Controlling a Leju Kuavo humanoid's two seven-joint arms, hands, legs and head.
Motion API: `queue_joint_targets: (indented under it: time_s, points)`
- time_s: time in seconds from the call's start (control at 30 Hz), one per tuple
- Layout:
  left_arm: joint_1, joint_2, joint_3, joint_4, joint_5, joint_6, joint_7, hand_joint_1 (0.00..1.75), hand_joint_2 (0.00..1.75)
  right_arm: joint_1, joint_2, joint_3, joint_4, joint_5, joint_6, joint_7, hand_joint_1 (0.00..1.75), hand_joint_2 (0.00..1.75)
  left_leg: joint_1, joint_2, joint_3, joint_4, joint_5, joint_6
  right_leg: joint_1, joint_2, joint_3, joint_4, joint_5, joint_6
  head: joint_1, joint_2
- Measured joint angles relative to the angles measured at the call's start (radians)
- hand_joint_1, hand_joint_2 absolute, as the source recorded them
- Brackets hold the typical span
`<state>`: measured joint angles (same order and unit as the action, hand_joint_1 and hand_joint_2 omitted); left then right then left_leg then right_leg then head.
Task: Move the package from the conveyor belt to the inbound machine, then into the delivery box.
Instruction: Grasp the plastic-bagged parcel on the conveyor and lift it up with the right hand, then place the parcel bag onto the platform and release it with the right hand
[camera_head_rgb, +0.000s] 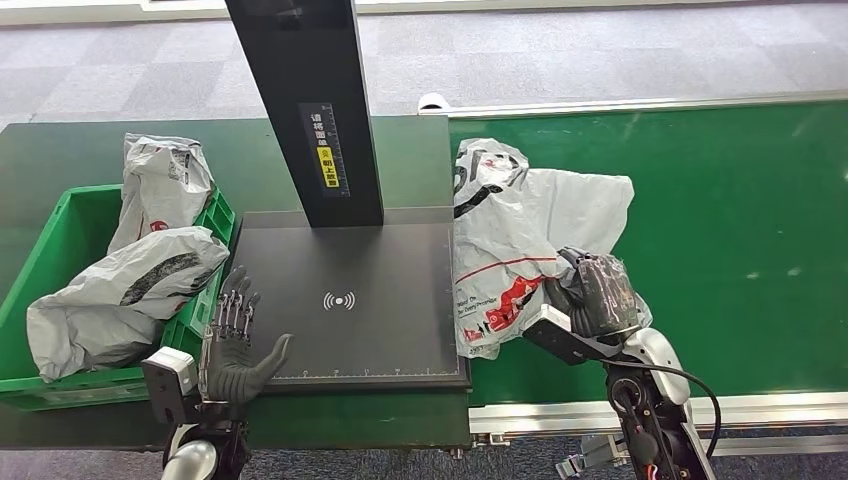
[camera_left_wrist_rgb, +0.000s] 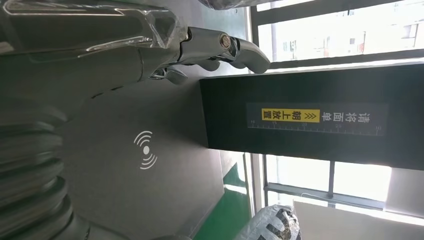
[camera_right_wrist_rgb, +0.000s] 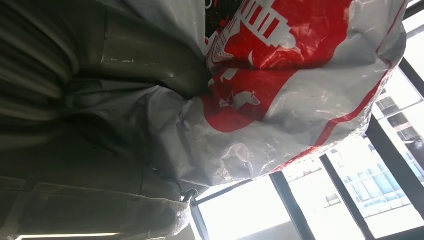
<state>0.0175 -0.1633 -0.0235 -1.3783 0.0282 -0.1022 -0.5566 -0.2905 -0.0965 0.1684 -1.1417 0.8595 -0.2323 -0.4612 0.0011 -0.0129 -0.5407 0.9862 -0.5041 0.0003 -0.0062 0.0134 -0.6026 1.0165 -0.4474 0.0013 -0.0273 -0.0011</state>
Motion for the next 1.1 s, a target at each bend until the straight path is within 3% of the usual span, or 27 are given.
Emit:
queue_joint_targets:
  time_s: [0.07,0.17,0.27,0.37,0.47,0.57,0.67,0.73,0.87,1.1]
  points:
    - [0.0,0.0,0.001,0.0,0.001,0.001,-0.003,0.0,1.75,0.001,0.001,-0.001,-0.002,-0.014,-0.007,-0.011,1.75,1.75,0.0,0.0,0.0,0.0,0.0,0.0,0.0,0.0,0.0,0.0,0.0,0.0,0.0,0.0]
    - [0.001,-0.004,0.005,-0.006,0.019,0.025,-0.042,0.0,1.75,0.022,0.019,-0.028,-0.039,-0.129,-0.067,-0.09,1.75,1.75,0.0,-0.001,0.0,0.0,0.0,0.0,0.0,0.0,0.0,0.0,0.0,0.0,0.0,0.0]
    - [0.002,-0.014,0.011,-0.036,0.051,0.069,-0.106,0.0,1.75,0.064,0.062,-0.082,-0.161,-0.271,-0.14,-0.167,1.75,1.75,0.0,-0.001,-0.001,0.0,0.0,0.0,0.0,0.0,-0.001,0.0,0.0,0.0,0.0,0.0]
    - [-0.005,-0.024,0.013,-0.075,0.079,0.1,-0.135,0.0,1.75,0.102,0.108,-0.115,-0.298,-0.308,-0.184,-0.198,1.75,1.75,0.0,-0.001,-0.001,0.0,0.0,0.0,0.0,0.0,-0.001,0.0,-0.001,0.0,0.0,0.0]
    - [-0.022,-0.032,0.013,-0.1,0.106,0.115,-0.141,0.0,1.75,0.127,0.14,-0.113,-0.388,-0.249,-0.195,-0.201,1.75,1.75,0.0,-0.001,0.0,0.0,0.0,0.0,0.0,0.0,0.0,0.0,-0.001,0.0,0.0,0.0]
    - [-0.041,-0.035,0.01,-0.107,0.114,0.125,-0.143,0.0,1.75,0.137,0.15,-0.076,-0.407,-0.004,-0.223,-0.165,1.75,1.75,0.0,-0.001,0.0,0.0,0.0,0.0,0.0,0.0,0.001,0.0,0.0,0.0,0.0,0.0]
    - [-0.059,-0.036,0.009,-0.107,0.114,0.129,-0.143,0.0,1.75,0.101,0.142,0.021,-0.324,0.22,-0.184,-0.128,1.75,1.75,0.0,0.002,0.001,-0.001,0.0,0.0,0.0,0.002,0.002,0.0,0.0,-0.001,0.0,0.0]
    - [-0.072,-0.037,0.009,-0.105,0.114,0.13,-0.143,0.0,1.75,0.049,0.139,0.12,-0.194,0.27,-0.176,-0.127,1.75,1.75,0.001,0.003,0.003,-0.001,0.0,-0.001,0.0,0.003,0.003,0.0,0.001,-0.001,0.0,0.0]
    - [-0.081,-0.04,0.009,-0.102,0.117,0.128,-0.143,0.0,1.75,-0.014,0.154,0.274,0.0,0.266,-0.189,-0.136,1.75,1.75,0.001,-0.002,0.002,0.0,0.002,-0.001,0.001,0.0,0.002,0.0,0.001,-0.001,0.0,0.0]
    - [-0.087,-0.04,0.008,-0.095,0.123,0.127,-0.143,0.0,1.75,-0.069,0.156,0.395,0.133,0.249,-0.144,-0.122,1.75,1.75,0.001,0.0,0.001,0.0,0.001,-0.001,0.001,0.0,0.001,0.0,0.0,-0.001,0.0,0.0]
